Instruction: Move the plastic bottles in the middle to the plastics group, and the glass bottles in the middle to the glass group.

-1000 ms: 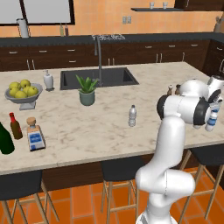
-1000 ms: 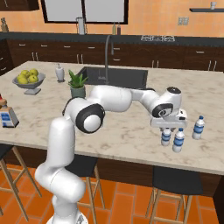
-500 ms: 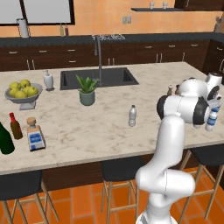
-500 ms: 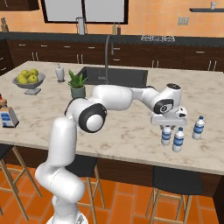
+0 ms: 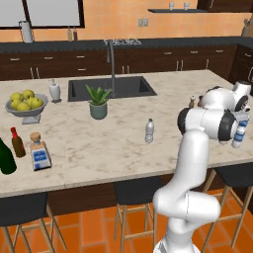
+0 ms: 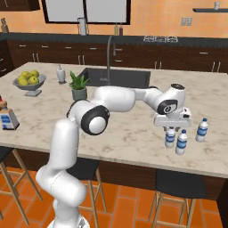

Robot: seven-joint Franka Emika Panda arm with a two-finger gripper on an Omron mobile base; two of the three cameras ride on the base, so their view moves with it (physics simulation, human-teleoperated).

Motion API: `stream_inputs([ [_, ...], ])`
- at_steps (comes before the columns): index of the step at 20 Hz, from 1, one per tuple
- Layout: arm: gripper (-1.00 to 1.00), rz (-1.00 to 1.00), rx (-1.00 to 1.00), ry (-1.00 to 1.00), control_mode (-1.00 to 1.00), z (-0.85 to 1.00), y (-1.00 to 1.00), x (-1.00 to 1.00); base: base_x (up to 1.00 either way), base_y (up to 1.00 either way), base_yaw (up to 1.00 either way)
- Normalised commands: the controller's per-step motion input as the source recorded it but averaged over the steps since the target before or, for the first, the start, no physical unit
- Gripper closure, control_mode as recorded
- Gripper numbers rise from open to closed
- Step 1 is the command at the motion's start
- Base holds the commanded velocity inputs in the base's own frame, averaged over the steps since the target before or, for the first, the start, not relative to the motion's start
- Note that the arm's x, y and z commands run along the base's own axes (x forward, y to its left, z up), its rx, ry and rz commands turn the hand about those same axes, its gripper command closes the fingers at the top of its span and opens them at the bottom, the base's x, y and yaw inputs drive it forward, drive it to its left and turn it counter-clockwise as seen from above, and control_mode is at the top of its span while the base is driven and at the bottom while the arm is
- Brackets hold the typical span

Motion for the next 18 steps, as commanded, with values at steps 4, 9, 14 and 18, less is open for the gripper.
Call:
stream_inputs([
  [4, -1.00, 0.00, 0.00, -0.02, -1.00, 0.37, 0.00, 0.00, 0.00, 0.00, 0.00],
  [9, -1.00, 0.00, 0.00, -0.04, -1.00, 0.42, 0.16, -0.02, 0.00, 0.00, 0.00],
  [14, -1.00, 0.00, 0.00, 0.00, -1.00, 0.11, 0.76, 0.00, 0.00, 0.00, 0.00],
  [18, -1.00, 0.08, -0.03, 0.00, -1.00, 0.10, 1.00, 0.00, 0.00, 0.00, 0.00],
])
